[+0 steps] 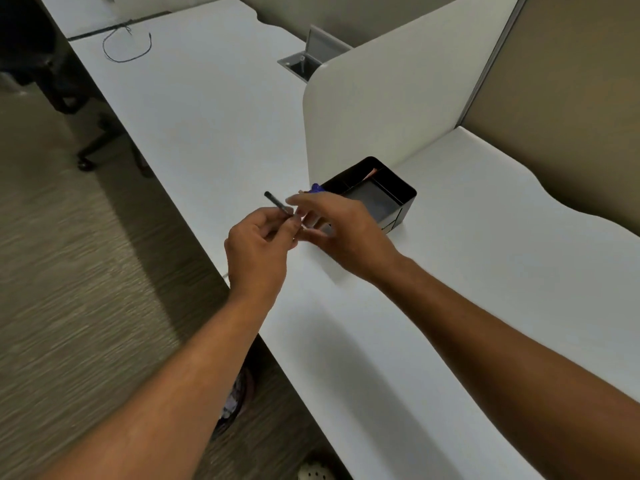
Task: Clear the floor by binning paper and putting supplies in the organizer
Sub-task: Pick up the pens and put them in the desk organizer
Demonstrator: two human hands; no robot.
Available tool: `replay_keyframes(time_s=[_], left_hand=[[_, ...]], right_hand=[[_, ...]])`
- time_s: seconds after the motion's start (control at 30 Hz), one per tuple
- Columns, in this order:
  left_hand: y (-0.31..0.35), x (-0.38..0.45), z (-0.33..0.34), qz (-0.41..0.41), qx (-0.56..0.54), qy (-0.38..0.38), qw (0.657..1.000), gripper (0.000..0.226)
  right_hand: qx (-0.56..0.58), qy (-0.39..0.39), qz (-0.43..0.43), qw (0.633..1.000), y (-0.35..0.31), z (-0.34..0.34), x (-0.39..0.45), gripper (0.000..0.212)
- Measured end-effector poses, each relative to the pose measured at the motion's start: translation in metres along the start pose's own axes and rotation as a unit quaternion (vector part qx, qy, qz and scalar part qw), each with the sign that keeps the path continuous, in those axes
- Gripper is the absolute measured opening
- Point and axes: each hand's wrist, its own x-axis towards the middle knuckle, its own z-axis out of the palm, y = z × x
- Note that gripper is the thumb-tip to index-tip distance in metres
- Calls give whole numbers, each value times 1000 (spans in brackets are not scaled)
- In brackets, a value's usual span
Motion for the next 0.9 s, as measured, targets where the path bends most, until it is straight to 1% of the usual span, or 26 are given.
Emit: replay_keyframes(time_s=[0.1,0.17,0.23,0.27,0.3,0.37,0.43,0.53,0.67,0.73,0.8,0.83,0.9], left_hand=[[4,3,12,8,22,-8,1000,15],[7,5,19,14,40,-14,999,28],[8,4,20,13,55,-15,998,41],[6,3,18,12,58,-21,998,44],[4,1,16,11,60,-29,998,44],[-2,-5,10,6,66,-41,997,41],[-9,-11,3,0,73,-40,997,38],[-17,-18,-8,-15,76,-30,997,36],[-25,-25,-24,-32,64,-29,997,35],[-25,-29,-35,-34,66,-32,997,35],[-25,-32,-48,-36,67,-35,996,35],[-25,-33,-56,-38,66,-34,997,34],[-26,-33,-71,-37,62,-21,997,34]], right_hand=[[-54,28,8,998,2,-7,5,39],[-49,60,19,997,8,-12,8,32],[-6,142,75,987,18,-18,12,24],[20,177,118,977,24,-20,15,22],[42,194,162,967,30,-21,19,23],[49,189,223,955,42,-18,25,22],[38,165,253,953,54,-8,28,18],[12,109,273,956,71,9,29,19],[-36,4,283,958,81,21,28,25],[-55,-24,282,957,79,20,30,24],[-35,-9,286,957,74,17,32,26],[-17,18,293,956,69,14,34,29],[-3,103,296,950,57,9,34,32]])
